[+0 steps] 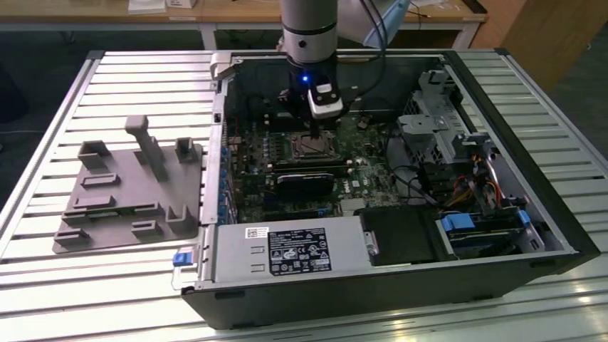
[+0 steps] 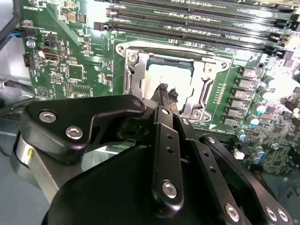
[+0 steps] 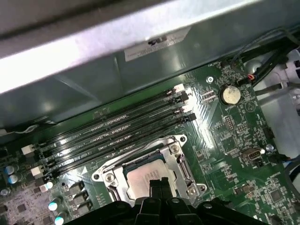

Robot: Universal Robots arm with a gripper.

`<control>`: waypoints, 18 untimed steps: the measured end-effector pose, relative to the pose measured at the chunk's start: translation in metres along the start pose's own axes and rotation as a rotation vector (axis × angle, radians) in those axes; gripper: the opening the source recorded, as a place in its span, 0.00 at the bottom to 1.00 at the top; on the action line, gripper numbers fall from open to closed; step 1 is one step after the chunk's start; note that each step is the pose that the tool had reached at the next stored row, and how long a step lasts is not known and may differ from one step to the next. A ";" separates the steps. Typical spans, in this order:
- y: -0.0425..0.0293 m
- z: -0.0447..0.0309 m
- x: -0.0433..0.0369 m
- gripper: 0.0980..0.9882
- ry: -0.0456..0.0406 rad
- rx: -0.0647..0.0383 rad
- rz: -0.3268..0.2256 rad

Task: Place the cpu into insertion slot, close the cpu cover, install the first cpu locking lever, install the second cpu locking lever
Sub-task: 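Install the first cpu locking lever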

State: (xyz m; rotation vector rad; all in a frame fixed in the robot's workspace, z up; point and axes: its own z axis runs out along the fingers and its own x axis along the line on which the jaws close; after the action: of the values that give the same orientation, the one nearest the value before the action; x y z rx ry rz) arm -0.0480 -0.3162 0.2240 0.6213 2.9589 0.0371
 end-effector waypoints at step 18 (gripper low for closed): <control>-0.0040 -0.0119 -0.0034 0.00 0.0001 0.000 -0.003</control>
State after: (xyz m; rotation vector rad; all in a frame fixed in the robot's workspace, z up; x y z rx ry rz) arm -0.0480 -0.3213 0.2360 0.6168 2.9599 0.0375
